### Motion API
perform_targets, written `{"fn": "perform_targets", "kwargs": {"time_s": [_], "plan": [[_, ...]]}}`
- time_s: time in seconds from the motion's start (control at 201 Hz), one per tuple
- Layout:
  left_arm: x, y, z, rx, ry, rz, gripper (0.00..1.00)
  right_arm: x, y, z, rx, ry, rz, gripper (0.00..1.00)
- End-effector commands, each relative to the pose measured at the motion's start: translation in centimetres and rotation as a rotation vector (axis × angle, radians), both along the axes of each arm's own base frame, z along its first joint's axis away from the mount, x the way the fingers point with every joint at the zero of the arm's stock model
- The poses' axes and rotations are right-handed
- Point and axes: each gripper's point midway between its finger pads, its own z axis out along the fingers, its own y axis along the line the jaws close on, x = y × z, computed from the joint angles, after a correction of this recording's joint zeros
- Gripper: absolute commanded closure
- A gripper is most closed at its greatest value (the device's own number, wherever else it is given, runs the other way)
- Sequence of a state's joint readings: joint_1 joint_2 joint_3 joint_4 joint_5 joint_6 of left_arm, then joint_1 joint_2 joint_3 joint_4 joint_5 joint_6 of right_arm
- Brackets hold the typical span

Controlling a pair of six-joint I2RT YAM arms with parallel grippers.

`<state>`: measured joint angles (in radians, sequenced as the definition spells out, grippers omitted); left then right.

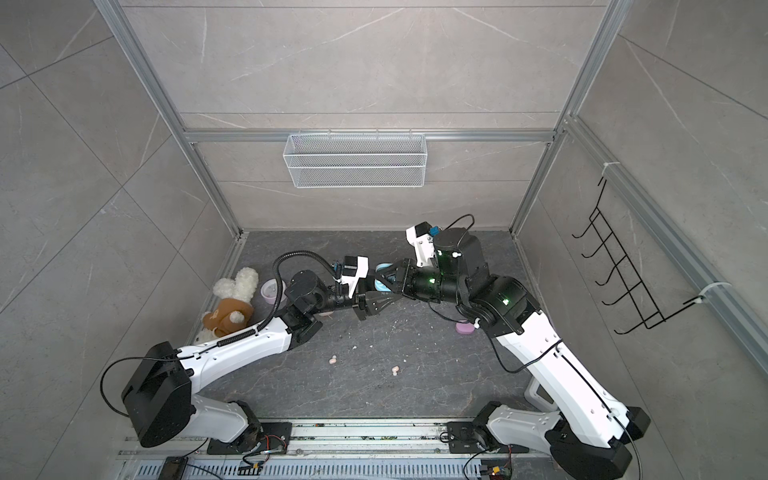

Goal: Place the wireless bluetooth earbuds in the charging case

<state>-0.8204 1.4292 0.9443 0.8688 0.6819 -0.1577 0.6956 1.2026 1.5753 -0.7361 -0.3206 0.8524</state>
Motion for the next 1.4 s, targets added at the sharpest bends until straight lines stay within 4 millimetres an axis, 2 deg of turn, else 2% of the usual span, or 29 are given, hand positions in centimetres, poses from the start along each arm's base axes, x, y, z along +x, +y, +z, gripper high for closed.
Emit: {"fn": "perform_targets", "kwargs": {"time_s": [0.0, 0.309, 0.473, 0.757, 1.04, 1.399], "plan": [[-1.3, 1.0, 4.3, -0.104, -0.080, -0.011, 0.71, -0.1, -0.1, -0.7, -0.033, 0.001, 0.001, 0.85], [-1.4, 1.1, 4.6, -0.109, -0.084, -0.011, 0.71, -0.3, -0.2, -0.7, -0.049, 0.002, 0.001, 0.82], [-1.4, 1.2, 4.6, -0.109, -0.084, -0.009, 0.71, -0.3, -0.4, -0.4, -0.049, -0.006, -0.007, 0.76], [-1.5, 1.2, 4.5, -0.103, -0.084, -0.008, 0.71, -0.5, -0.9, 0.1, -0.065, -0.015, -0.015, 0.71], [-1.3, 1.3, 4.0, -0.086, -0.081, 0.006, 0.72, -1.2, -1.6, 1.0, -0.081, -0.018, -0.014, 0.61], [-1.2, 1.3, 2.7, -0.041, -0.065, 0.016, 0.72, -2.2, -2.5, 3.0, -0.132, -0.050, 0.007, 0.59]]}}
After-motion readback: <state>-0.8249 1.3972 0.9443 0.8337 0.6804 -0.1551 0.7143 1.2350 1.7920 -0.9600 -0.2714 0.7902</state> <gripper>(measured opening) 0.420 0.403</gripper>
